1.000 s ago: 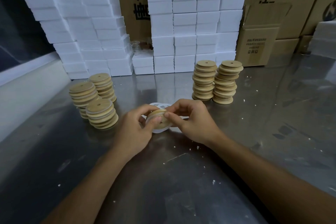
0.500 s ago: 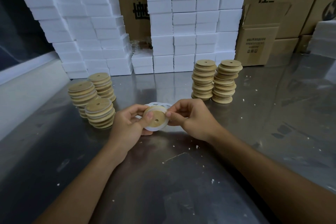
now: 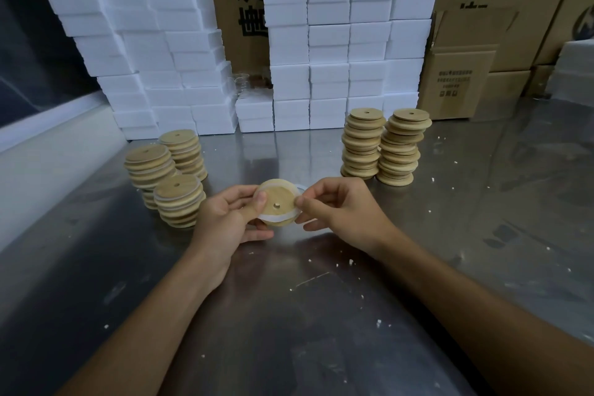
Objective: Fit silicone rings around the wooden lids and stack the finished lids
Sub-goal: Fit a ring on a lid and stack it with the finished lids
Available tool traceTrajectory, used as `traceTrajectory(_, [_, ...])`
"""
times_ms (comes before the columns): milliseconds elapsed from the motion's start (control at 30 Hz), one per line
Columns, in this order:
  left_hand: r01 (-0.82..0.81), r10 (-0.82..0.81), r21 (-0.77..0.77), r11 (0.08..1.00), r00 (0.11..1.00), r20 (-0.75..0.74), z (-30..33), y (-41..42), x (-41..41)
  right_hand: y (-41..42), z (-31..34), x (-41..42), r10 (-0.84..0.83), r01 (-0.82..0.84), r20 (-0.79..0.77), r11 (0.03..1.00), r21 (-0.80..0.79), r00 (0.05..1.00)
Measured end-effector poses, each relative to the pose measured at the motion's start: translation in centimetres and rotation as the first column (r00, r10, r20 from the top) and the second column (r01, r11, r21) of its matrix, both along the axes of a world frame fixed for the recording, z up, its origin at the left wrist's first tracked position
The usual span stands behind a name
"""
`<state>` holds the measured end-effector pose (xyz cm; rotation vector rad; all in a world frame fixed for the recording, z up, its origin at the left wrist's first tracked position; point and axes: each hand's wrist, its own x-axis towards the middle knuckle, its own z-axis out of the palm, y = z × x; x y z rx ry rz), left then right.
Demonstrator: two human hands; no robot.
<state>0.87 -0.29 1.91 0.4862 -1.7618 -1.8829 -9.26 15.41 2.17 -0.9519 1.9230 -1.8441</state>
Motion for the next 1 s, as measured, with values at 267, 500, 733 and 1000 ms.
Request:
traceTrajectory(267, [0.017, -0.017, -0.058, 0.998, 1.0, -0.002, -0.1, 0.5, 0.0, 0.0, -0.2, 0.2, -0.046, 0.047, 0.032, 0.998, -0.034, 0.998])
traceTrajectory(500, [-0.189, 0.09, -0.536, 0.823, 0.975, -0.206, -0.1, 1.0, 0.1, -0.3, -0.4, 0.4, -0.122, 0.129, -0.19, 0.991, 0.022, 0.974])
traceTrajectory(733, [-0.214, 0.094, -0.492, 0.844, 0.962, -0.256, 0.4, 0.9, -0.1, 0.1, 0.4, 0.3, -0.068, 0.068, -0.078, 0.998, 0.002, 0.995])
traceTrajectory(1000, [-0.087, 0.002, -0.421, 0.903, 0.98, -0.197, 0.7, 0.5, 0.2, 0.6, 1.1, -0.2, -0.032, 0.04, -0.084, 0.994, 0.104, 0.996])
